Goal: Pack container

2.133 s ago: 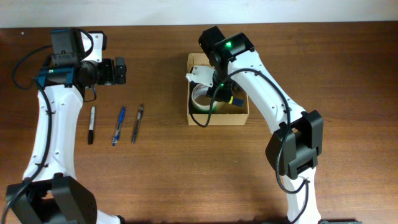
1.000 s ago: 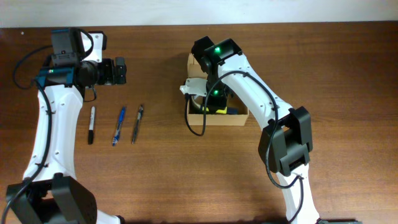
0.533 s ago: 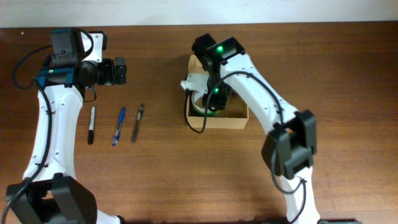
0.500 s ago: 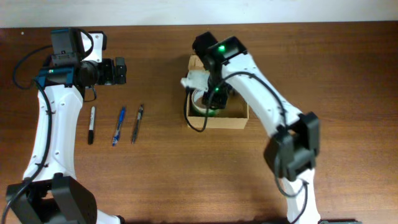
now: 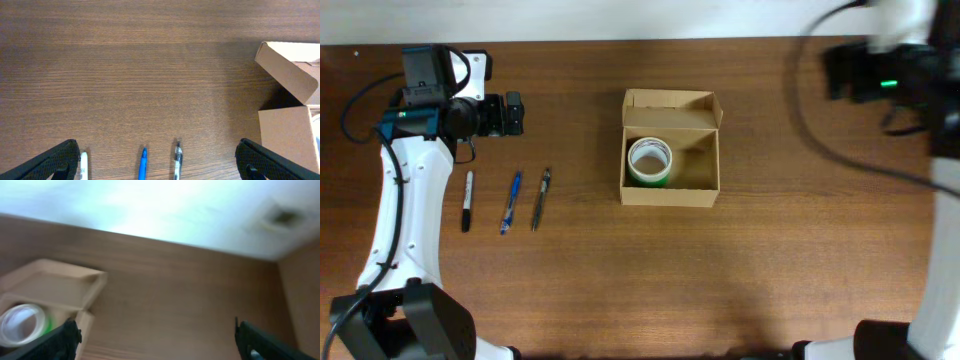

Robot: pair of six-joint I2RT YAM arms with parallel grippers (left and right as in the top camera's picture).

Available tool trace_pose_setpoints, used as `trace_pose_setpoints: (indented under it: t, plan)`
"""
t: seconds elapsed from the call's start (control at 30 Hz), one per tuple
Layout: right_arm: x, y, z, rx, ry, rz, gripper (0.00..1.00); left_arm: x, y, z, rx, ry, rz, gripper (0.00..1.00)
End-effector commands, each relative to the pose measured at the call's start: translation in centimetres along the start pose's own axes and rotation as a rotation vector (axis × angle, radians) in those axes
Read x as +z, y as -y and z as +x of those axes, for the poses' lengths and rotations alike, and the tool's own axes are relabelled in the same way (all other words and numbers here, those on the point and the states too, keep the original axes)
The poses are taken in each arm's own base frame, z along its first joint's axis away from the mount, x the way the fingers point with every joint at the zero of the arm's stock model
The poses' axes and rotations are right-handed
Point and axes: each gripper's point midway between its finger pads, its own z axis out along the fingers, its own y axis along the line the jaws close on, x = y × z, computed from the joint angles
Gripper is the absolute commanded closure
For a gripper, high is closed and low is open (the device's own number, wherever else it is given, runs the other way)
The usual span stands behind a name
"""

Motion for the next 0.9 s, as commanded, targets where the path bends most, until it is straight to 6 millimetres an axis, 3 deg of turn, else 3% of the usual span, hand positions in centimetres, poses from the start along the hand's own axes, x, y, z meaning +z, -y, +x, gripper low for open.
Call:
trace_pose_setpoints:
  t: [0.0,0.13,0.27,0.37,0.43,0.57,0.83,0.87]
  plan:
    - [4.3,4.8,3.6,0.238,-0.122,0.015,0.01,0.1,0.3,0.1,0.011,-0.012,0.026,0.01]
    - [5.4,10.4,6.6,0.406,-0.178,0.109,0.01,0.0,0.5,1.5,0.001,-0.067,0.031,0.01]
    - [6.4,13.4,8.9,0.495,-0.227,0.155,0.01,-0.2,0.6,2.9,-0.010,-0.126,0.036,0.01]
    - [6.9,14.2,9.7,0.512,-0.245,0.163,0.01,-0.3,-0.5,3.8,-0.011,-0.163,-0.029,0.01]
    - [7.2,14.3,10.0,0.517,-0.255,0.163,0.01,-0.7,-2.4,4.8,-0.004,-0.211,-0.146,0.06]
    - [7.6,14.3,10.2,0.518,-0.263,0.161,0.01,-1.6,-5.2,6.7,0.054,-0.304,-0.292,0.06]
    - [7.6,14.4,10.2,0.519,-0.263,0.161,0.01,0.4,-8.1,13.3,0.031,-0.600,-0.238,0.11]
    - [7.6,14.4,10.2,0.519,-0.263,0.161,0.01,0.8,-8.4,13.9,0.021,-0.623,-0.234,0.16]
